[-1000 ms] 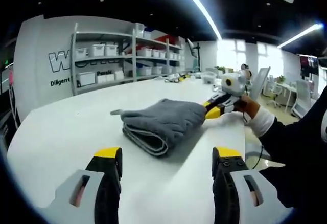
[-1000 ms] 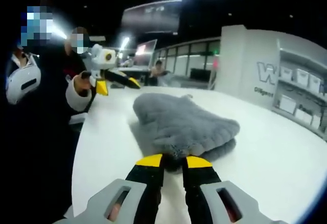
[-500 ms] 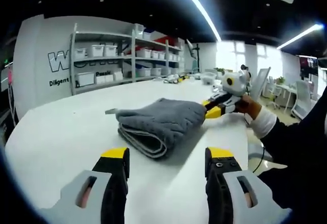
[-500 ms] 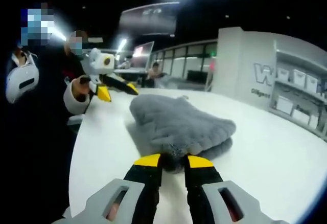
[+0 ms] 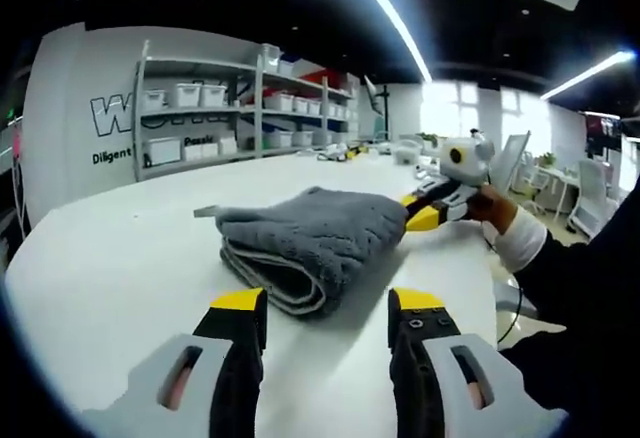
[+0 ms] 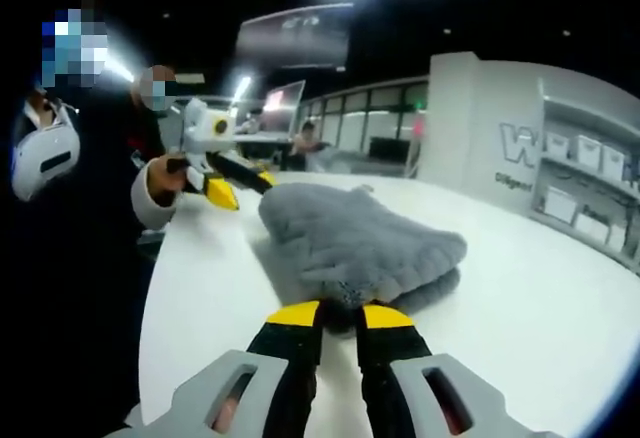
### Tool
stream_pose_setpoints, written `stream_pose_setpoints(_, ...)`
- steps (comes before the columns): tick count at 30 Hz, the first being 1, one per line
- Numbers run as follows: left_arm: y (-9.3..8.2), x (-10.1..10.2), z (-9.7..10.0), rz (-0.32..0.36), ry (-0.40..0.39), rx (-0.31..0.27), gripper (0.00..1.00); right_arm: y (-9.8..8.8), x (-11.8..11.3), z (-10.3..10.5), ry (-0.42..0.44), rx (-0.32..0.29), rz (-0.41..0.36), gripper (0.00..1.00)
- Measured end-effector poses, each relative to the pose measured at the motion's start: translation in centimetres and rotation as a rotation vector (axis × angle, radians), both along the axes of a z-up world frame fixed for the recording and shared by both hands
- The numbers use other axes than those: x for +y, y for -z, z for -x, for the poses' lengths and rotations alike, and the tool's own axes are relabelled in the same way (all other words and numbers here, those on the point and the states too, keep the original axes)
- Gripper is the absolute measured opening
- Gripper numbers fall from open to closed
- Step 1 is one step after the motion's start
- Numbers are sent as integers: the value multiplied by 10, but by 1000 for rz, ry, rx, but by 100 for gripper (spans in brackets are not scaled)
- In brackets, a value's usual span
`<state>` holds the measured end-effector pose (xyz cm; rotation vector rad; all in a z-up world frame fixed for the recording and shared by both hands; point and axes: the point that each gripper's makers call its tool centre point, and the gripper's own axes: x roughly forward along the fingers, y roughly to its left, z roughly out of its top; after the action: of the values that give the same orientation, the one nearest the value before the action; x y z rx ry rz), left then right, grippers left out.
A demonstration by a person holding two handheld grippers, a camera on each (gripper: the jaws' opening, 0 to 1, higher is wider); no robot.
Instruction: Open the folded towel by lifting each exposed corner and separating the folded layers until the towel lies flat within the target outline without major curled edges
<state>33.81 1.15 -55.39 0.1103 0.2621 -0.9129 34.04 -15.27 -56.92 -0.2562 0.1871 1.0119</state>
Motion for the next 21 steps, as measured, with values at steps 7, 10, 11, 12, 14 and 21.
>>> stream_pose_setpoints(7, 1, -6, -3, -5, 27, -5, 41, -1, -1, 0, 12, 1, -7, 9)
stream_pose_setpoints(10, 1, -8, -4, -11, 36, -17, 38, -1, 0, -1, 14, 2, -10, 8)
stream_pose_setpoints(11, 1, -8, -5, -9, 38, -19, 38, 0, 1, -1, 13, 4, -9, 8)
stream_pose_setpoints(12, 0, -10, -6, -2, 42, -14, 37, 0, 2, -1, 15, 4, -8, 8)
stream_pose_setpoints(14, 0, -10, -7, 5, 45, -5, 35, 0, 2, -1, 16, 5, -10, 8)
stream_pose_setpoints(21, 6, -16, -11, -5, 59, -5, 27, 3, 6, 0, 4, 40, -22, 5)
